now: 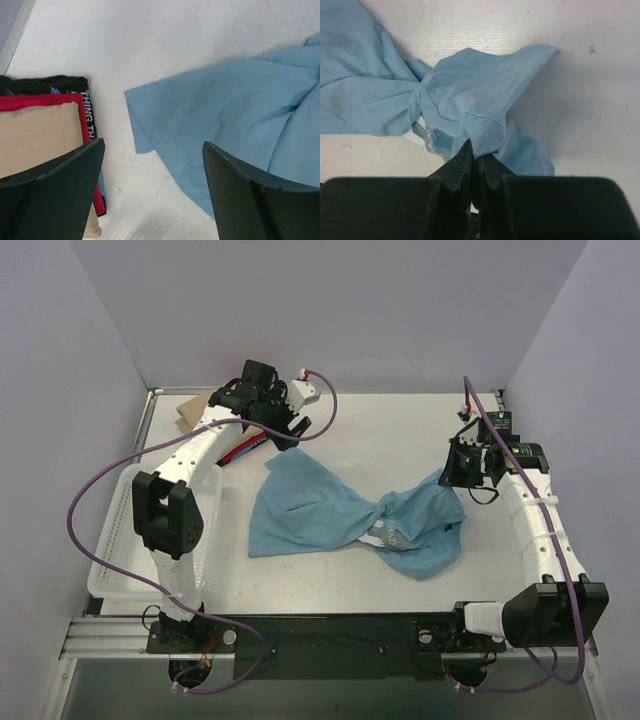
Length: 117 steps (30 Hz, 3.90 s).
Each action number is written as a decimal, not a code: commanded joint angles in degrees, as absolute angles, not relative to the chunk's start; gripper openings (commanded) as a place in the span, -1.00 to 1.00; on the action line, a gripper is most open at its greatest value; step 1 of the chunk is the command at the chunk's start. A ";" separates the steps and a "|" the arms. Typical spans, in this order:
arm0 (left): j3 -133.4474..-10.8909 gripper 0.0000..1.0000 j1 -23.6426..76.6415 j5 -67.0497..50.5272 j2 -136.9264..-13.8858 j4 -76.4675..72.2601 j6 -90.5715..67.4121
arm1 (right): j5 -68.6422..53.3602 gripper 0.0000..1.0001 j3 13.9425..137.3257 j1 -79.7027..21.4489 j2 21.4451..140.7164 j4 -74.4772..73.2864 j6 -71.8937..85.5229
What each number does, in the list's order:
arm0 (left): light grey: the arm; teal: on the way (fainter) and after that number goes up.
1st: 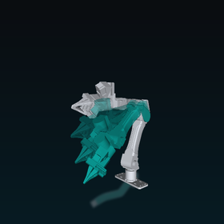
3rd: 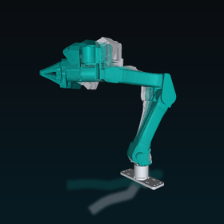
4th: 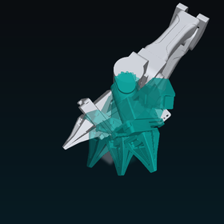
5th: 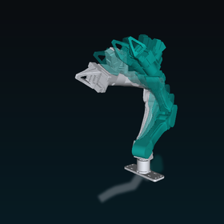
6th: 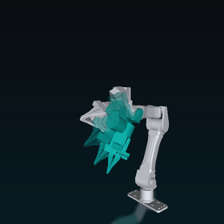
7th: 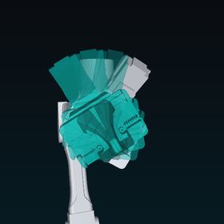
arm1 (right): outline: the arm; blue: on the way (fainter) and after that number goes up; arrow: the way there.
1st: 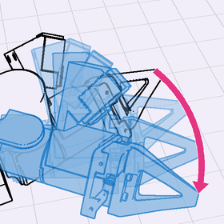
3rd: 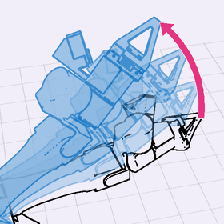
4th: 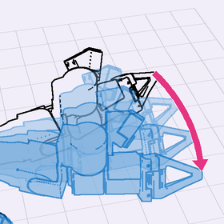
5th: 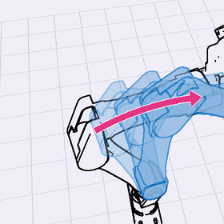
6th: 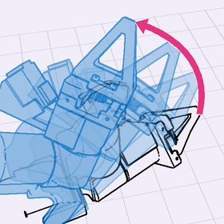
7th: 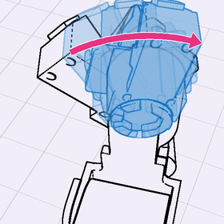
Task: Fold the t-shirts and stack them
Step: Flatten out the tshirt
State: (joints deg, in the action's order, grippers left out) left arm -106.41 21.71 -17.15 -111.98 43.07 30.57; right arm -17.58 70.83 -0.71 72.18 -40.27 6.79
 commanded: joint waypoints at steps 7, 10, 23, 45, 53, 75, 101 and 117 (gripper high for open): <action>-85.04 0.84 31.45 -17.50 -95.03 54.43 44.80 | -23.02 -1.00 73.56 -0.26 77.87 -38.59 9.32; -68.08 0.85 33.31 -15.21 -87.83 45.98 48.59 | -22.94 -1.00 73.39 -0.26 78.22 -37.71 8.53; -43.50 0.90 34.01 -5.63 -86.30 25.49 54.16 | -20.04 -1.00 73.56 -0.53 76.38 -37.00 12.21; -140.41 -1.00 17.67 7.90 -114.77 44.83 35.42 | -30.31 -1.00 133.82 12.03 97.38 -35.86 10.01; -138.54 -1.00 15.82 6.16 -106.90 40.51 34.98 | -31.20 -1.00 114.90 14.15 78.86 -28.57 4.75; -62.59 -1.00 18.63 -2.02 -82.27 49.22 36.30 | -34.13 -0.74 33.23 -2.98 52.83 -59.89 29.27; -60.20 -1.00 21.80 -4.31 -77.52 53.00 34.89 | -9.07 -0.07 46.06 -9.40 79.87 -36.91 26.54; -60.03 -1.00 21.88 -3.78 -77.43 53.61 34.98 | -18.99 -1.00 45.07 -6.87 86.04 -27.77 25.06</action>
